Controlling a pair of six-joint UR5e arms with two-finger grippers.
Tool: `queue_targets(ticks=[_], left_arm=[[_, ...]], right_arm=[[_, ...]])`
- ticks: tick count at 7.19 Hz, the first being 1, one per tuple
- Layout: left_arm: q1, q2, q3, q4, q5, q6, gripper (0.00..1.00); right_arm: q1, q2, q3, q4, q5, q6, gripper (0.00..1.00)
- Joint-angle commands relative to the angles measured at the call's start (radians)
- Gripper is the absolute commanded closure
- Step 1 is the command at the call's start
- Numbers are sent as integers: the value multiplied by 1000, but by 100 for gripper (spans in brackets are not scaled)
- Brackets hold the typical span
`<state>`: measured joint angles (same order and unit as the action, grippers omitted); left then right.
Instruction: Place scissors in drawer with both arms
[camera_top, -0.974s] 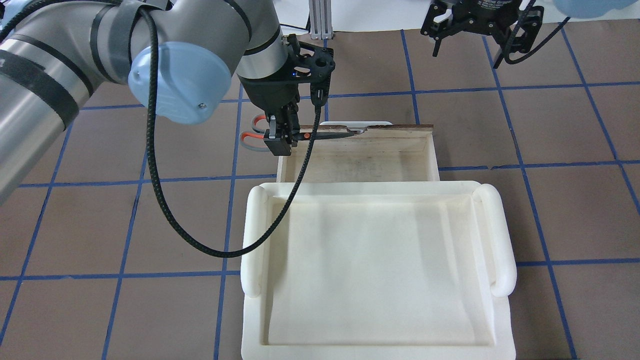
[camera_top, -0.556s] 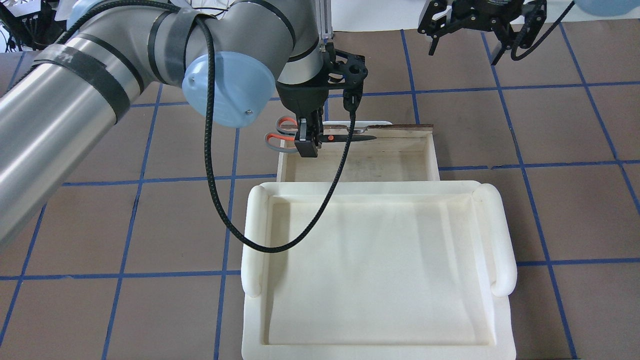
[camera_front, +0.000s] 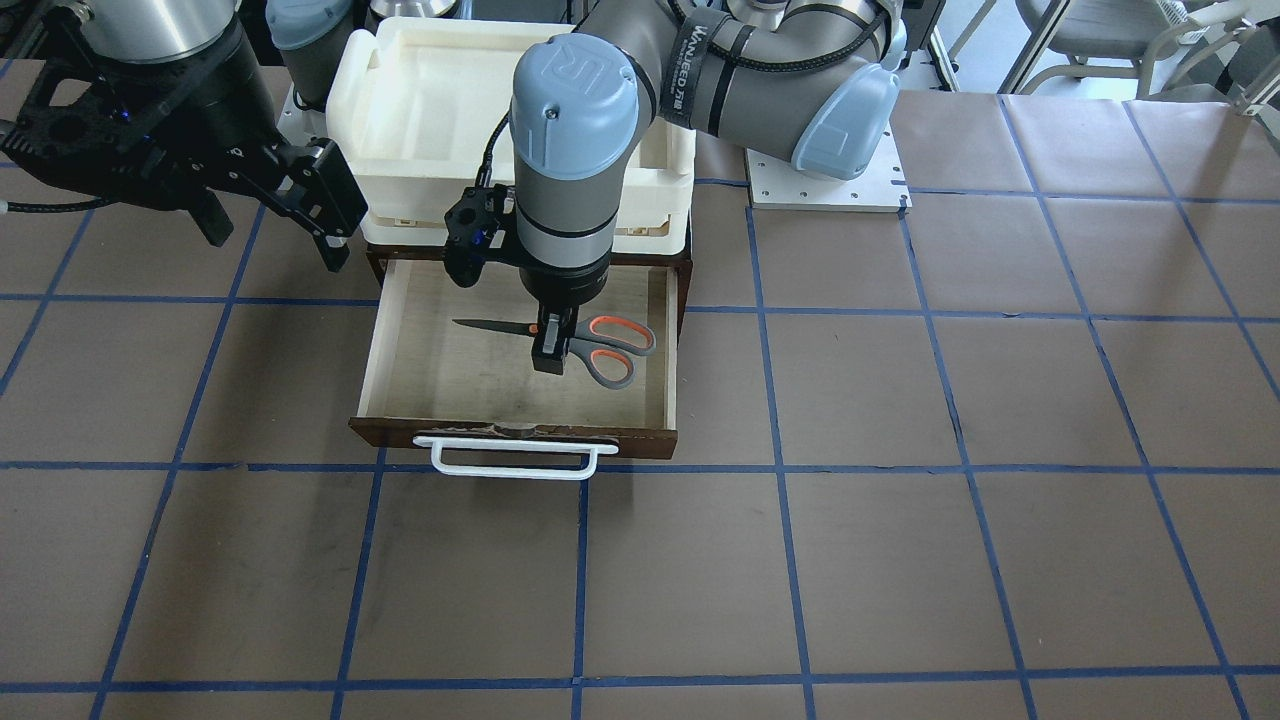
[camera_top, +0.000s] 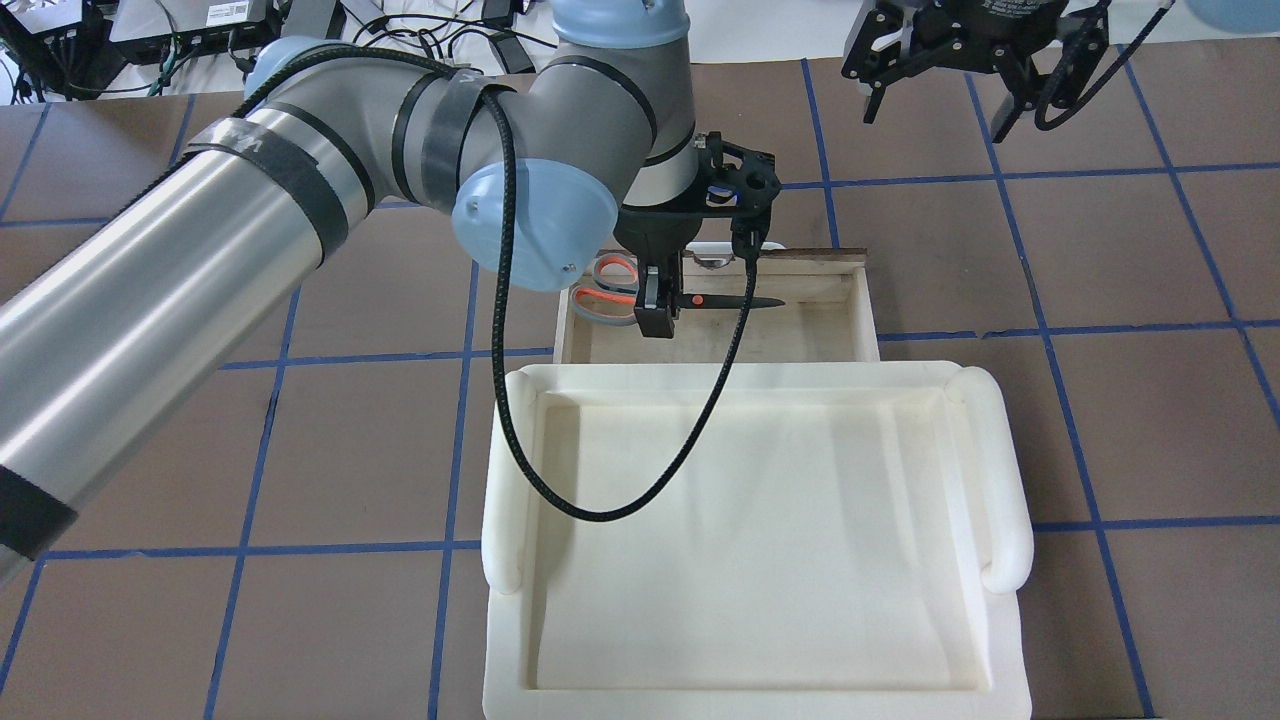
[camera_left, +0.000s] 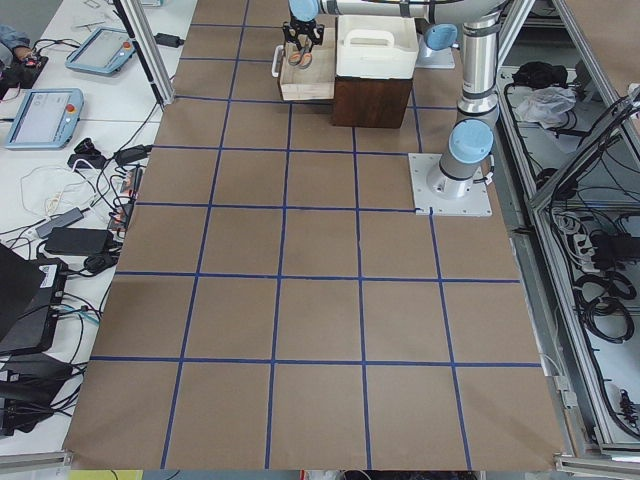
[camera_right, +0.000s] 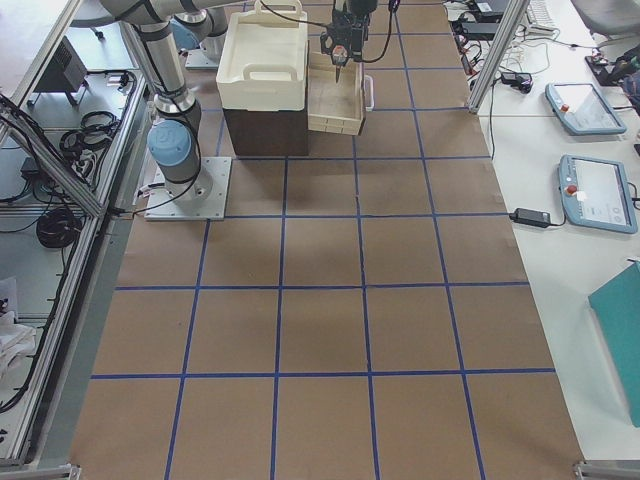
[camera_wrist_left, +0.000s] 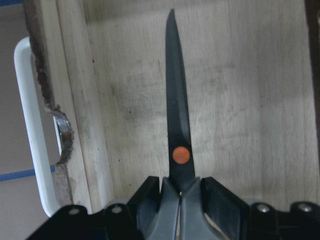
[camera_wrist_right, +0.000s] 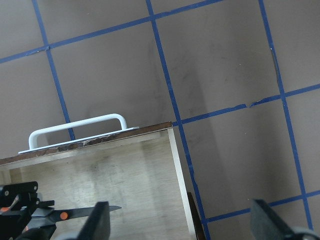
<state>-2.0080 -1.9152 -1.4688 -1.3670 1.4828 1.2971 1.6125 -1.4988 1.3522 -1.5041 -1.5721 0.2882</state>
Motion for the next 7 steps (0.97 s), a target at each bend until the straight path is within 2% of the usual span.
queue_targets(ticks=[1, 2, 7], left_arm=[[-8, -11, -8, 2, 4, -7, 100], [-9, -18, -21, 5, 2, -10, 100], [-11, -45, -27, 28, 1, -108, 100]], right_arm=[[0, -11, 4, -7, 12, -45, 0], [0, -18, 4, -7, 12, -113, 0], [0, -20, 4, 1, 4, -123, 0]])
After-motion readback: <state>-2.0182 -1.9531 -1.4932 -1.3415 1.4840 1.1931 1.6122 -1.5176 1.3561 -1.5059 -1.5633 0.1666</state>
